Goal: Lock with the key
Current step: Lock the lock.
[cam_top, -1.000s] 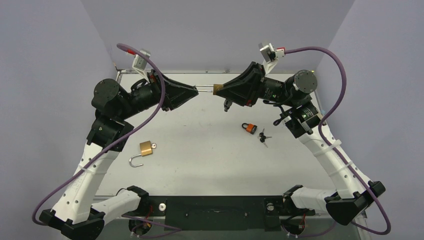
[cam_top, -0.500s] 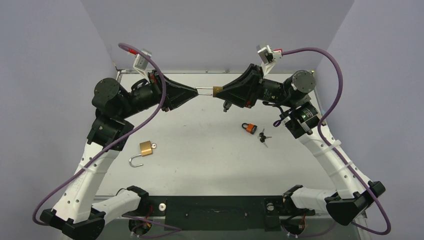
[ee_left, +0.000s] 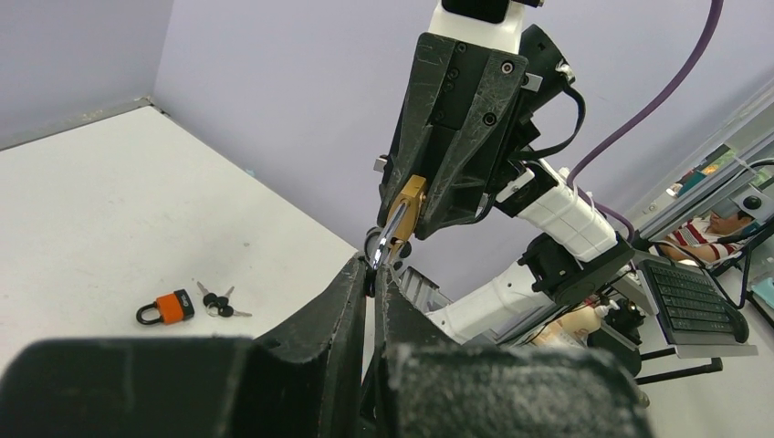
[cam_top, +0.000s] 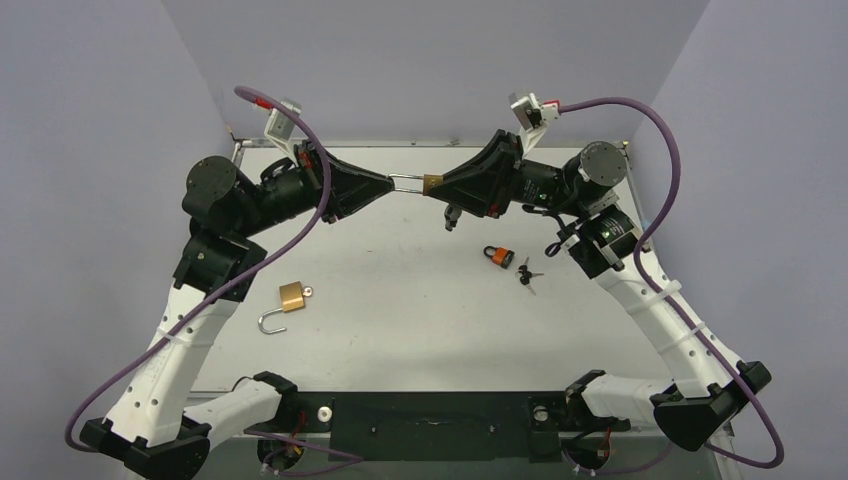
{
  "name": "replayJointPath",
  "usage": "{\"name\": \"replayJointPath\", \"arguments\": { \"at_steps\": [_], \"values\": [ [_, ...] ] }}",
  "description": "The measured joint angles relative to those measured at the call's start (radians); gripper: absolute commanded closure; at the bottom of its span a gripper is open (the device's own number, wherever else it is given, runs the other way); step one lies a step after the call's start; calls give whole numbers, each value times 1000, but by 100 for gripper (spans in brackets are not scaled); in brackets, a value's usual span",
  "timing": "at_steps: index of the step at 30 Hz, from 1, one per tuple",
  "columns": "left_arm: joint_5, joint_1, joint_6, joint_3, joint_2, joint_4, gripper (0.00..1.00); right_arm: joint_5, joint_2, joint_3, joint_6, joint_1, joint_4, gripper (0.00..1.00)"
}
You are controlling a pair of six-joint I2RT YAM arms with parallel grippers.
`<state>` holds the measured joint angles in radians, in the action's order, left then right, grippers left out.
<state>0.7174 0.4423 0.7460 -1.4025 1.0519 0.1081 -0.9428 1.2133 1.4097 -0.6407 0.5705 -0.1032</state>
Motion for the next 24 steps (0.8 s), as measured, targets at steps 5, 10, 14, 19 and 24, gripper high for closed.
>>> {"name": "replayJointPath", "arguments": {
  "at_steps": [5, 10, 14, 19, 24],
  "values": [
    [-3, -4, -3, 15, -5, -24, 100, 30, 0, -1, -4, 21, 0, 100],
    [-14, 4, -11, 27, -5, -46, 100, 57, 0, -1, -24, 34, -4, 100],
    [-35, 15, -18, 32, -6, -63, 100, 72, 2, -1, -41, 34, -13, 100],
    [-65, 26, -23, 39, -5, -84, 100, 86, 8, -1, -52, 35, -21, 100],
    [-103, 41, -27, 39, 5, -100, 100, 94, 18, 5, -48, 43, -14, 100]
  ]
}}
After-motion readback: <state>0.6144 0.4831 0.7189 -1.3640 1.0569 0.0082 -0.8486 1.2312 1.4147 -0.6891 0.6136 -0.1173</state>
